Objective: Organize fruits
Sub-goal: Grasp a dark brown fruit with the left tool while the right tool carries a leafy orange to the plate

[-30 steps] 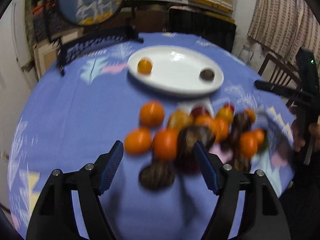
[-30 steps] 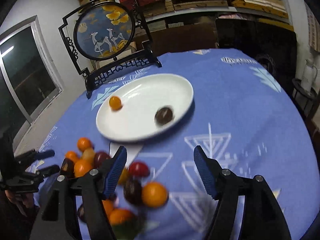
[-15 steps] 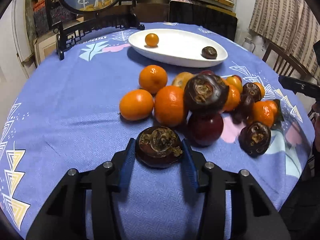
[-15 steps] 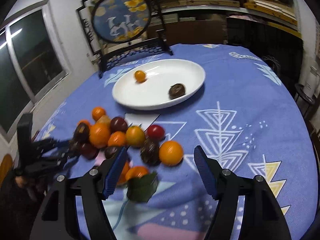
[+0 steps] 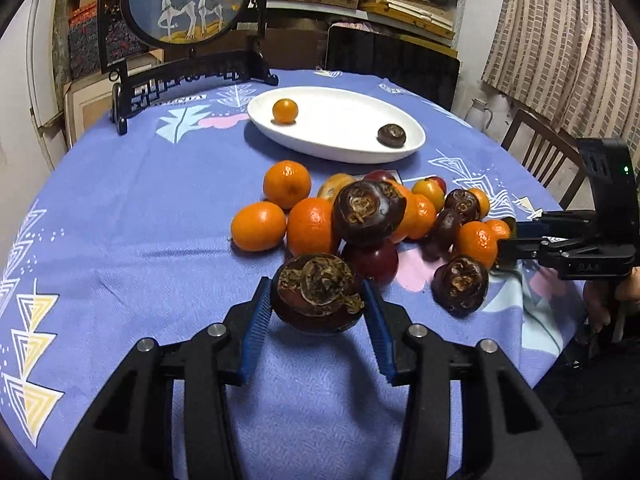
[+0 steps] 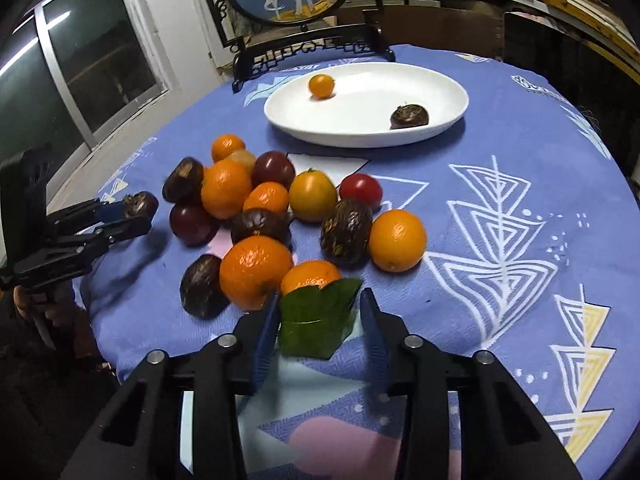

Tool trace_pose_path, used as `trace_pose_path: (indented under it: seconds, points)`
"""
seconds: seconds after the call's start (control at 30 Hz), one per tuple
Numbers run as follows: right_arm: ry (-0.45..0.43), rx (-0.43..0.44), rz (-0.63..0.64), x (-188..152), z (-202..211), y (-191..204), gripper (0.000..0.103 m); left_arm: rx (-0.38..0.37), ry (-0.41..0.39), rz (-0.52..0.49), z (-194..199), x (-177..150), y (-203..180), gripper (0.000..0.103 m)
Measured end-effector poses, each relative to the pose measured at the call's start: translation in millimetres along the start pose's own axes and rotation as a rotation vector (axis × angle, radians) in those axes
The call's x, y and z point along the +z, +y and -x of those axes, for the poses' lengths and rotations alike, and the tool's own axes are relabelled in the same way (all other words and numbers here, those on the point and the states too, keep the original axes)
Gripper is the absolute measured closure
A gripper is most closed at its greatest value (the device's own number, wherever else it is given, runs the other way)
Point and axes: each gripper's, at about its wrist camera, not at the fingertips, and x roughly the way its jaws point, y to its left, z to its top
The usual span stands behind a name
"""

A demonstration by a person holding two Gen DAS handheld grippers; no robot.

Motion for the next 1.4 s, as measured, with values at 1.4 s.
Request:
trace_pose_path:
  seconds: [1.4]
  points:
    - [-0.174, 0.131, -0.315, 156.4, -35.0, -87.5, 0.051, -0.074, 0.062, 0.048, -98.6, 180.0, -3.7, 0.033]
